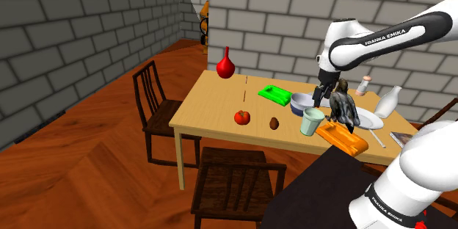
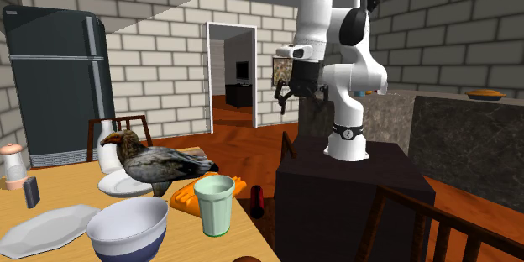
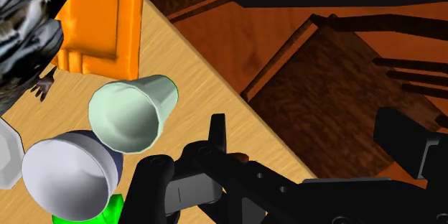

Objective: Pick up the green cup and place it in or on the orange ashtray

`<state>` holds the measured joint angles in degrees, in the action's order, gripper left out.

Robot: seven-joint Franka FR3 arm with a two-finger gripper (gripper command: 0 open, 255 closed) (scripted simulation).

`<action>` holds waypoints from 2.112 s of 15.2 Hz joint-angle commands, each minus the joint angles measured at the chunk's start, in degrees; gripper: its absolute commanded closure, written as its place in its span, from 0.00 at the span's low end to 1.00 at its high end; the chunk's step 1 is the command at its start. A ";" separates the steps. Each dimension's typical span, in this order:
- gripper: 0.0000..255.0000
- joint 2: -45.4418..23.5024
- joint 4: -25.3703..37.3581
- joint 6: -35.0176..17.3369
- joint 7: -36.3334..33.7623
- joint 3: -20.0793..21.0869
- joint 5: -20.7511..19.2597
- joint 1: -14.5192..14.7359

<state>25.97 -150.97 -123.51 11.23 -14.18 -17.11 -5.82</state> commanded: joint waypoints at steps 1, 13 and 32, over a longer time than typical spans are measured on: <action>0.00 -3.91 -0.17 -4.67 0.40 -1.10 -1.46 -0.65; 0.00 -31.99 7.51 -28.54 3.92 -6.71 -5.55 -4.48; 0.00 -55.55 19.70 -42.43 7.25 -5.78 -3.11 -10.40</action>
<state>-29.48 -131.30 -165.85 18.48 -19.97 -20.23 -16.20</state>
